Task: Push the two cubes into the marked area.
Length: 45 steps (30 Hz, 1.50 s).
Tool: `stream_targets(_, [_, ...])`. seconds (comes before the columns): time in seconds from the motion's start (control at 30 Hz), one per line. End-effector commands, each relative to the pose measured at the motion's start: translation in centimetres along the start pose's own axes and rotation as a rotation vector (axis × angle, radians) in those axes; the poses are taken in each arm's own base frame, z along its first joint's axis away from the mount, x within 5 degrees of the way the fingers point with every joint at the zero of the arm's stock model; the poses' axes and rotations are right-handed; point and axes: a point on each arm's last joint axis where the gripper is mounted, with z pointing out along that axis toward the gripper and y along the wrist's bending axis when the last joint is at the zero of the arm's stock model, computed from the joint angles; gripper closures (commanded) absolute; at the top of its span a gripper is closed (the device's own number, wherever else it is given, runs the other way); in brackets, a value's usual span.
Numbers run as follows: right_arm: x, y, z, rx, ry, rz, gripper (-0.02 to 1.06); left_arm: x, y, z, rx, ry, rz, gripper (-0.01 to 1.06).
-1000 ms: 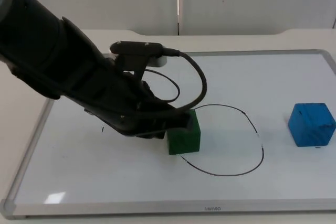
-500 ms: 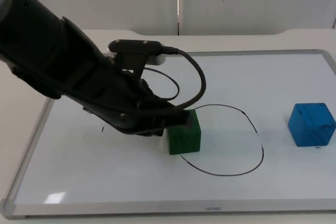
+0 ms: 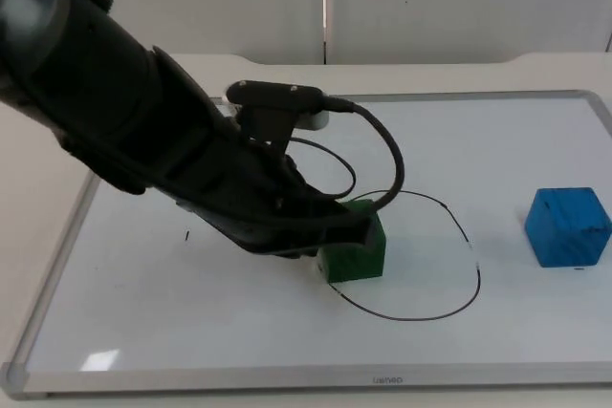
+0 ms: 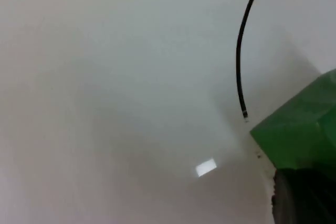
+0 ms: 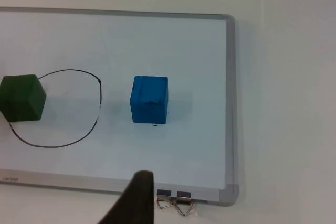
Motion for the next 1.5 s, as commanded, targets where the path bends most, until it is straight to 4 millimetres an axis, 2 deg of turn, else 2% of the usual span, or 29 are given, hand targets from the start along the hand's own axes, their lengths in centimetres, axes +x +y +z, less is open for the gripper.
stream_targets(0.0, [0.1,0.0,0.1,0.002,-0.003,0.0,-0.01,-0.2,-0.2,0.3,0.004,-0.002,-0.002,1.05])
stream_targets(0.33, [0.1,0.0,0.1,0.002,-0.003,0.0,-0.01,-1.7,-0.9,0.3,0.046,-0.028,0.002,1.05])
stream_targets(0.77, [0.1,0.0,0.1,0.001,-0.003,-0.002,-0.01,-1.5,-1.3,0.2,0.093,0.002,0.029,1.05])
stream_targets(0.87, [0.1,0.0,0.1,0.001,-0.003,-0.002,-0.01,-2.3,-0.9,-0.9,0.094,-0.029,0.034,1.05])
stream_targets(0.97, [0.1,0.0,0.1,0.001,-0.003,-0.002,-0.01,-4.5,-0.3,-4.4,0.133,-0.109,0.009,1.05])
stream_targets(1.0, [0.1,0.0,0.1,0.001,-0.003,-0.002,-0.01,-4.5,-0.3,-4.4,0.133,-0.109,0.009,1.05])
stream_targets(1.1, [0.1,0.0,0.1,0.001,-0.003,-0.002,-0.01,-6.9,0.3,-10.3,0.166,-0.246,0.024,1.05])
stream_targets(1.2, [0.1,0.0,0.1,0.001,-0.003,-0.002,-0.01,-8.2,0.5,-16.7,0.151,-0.393,0.079,1.05])
stream_targets(1.23, [0.1,0.0,0.1,0.001,-0.003,-0.002,-0.01,-8.4,0.4,-18.6,0.142,-0.438,0.097,1.05])
stream_targets(1.27, [0.1,0.0,0.1,0.001,-0.003,-0.002,-0.01,-8.4,0.4,-18.6,0.142,-0.438,0.097,1.05])
stream_targets(1.3, [0.1,0.0,0.1,0.001,-0.003,-0.002,-0.01,-8.5,0.5,-20.6,0.129,-0.484,0.118,1.05])
stream_targets(1.37, [0.1,0.0,0.1,0.001,-0.003,-0.002,-0.01,-8.3,0.5,-23.5,0.118,-0.535,0.137,1.05])
stream_targets(1.43, [0.1,0.0,0.1,0.001,-0.003,-0.002,-0.01,-7.4,0.6,-27.0,0.12,-0.568,0.133,1.05])
stream_targets(1.47, [0.1,0.0,0.1,0.001,-0.003,-0.002,-0.01,-7.2,0.5,-27.6,0.121,-0.569,0.134,1.05])
